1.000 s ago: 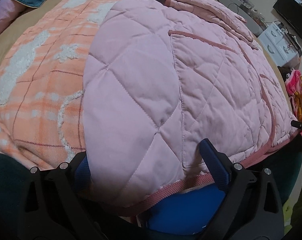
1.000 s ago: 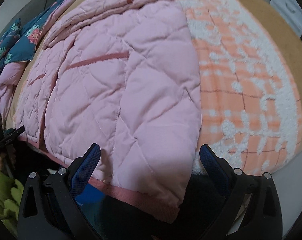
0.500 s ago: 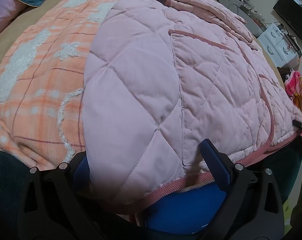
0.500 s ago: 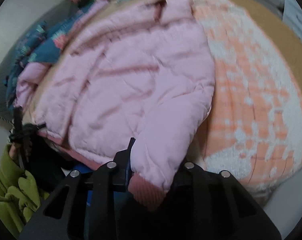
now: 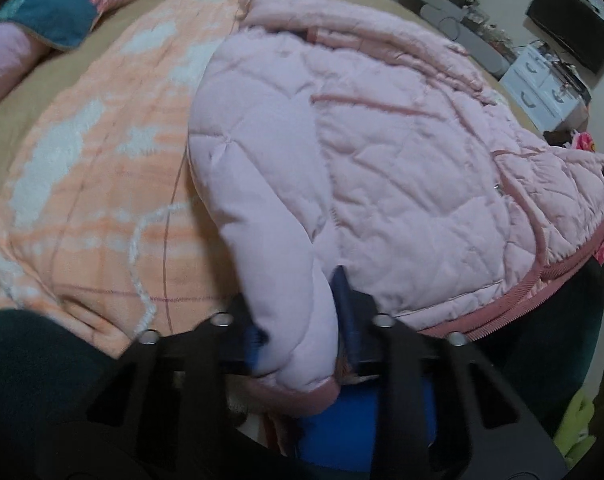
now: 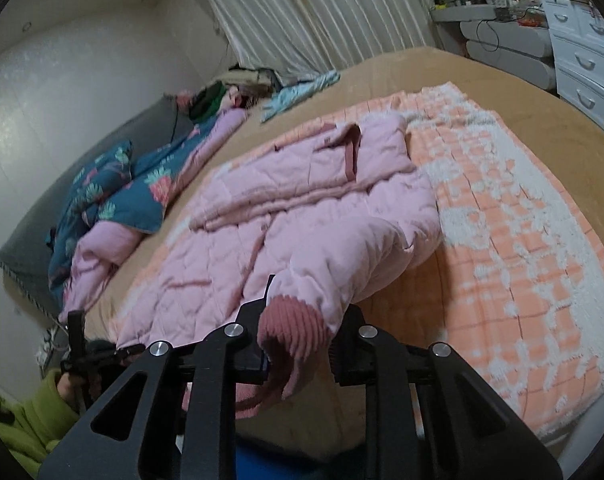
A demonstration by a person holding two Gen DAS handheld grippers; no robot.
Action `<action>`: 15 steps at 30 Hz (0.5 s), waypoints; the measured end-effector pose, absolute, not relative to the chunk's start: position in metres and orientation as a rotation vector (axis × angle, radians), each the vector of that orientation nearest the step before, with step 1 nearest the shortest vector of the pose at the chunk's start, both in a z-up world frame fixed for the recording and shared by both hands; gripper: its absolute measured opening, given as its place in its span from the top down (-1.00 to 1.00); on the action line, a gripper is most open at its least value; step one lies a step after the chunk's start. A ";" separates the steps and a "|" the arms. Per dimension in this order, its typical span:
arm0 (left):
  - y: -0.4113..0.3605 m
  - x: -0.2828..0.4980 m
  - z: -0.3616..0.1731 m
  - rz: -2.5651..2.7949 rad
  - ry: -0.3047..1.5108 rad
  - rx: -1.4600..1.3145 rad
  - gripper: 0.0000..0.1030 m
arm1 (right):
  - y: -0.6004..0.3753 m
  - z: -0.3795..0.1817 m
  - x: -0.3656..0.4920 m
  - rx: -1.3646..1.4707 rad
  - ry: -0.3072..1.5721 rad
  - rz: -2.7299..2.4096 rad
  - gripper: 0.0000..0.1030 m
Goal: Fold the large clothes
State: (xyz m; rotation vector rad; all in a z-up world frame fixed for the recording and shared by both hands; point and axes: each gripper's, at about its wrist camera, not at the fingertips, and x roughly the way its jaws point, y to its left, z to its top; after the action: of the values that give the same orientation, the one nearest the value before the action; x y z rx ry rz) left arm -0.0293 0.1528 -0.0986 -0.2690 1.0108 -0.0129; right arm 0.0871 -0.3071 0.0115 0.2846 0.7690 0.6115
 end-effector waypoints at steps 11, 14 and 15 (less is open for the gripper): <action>0.150 -0.012 -0.038 -0.036 0.842 -0.222 0.83 | -0.308 0.024 0.099 0.321 0.715 0.603 0.64; 0.151 -0.006 -0.025 -0.038 0.810 -0.229 0.83 | -0.307 0.029 0.101 0.327 0.700 0.597 0.65; 0.152 -0.004 -0.022 -0.039 0.799 -0.231 0.83 | -0.308 0.031 0.102 0.325 0.692 0.591 0.65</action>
State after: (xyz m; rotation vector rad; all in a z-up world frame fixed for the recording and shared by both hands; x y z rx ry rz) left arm -0.0041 0.1524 -0.0219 -0.2307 0.7992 -0.0388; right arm 0.1018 -0.3077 0.0307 0.3253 0.6921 0.5907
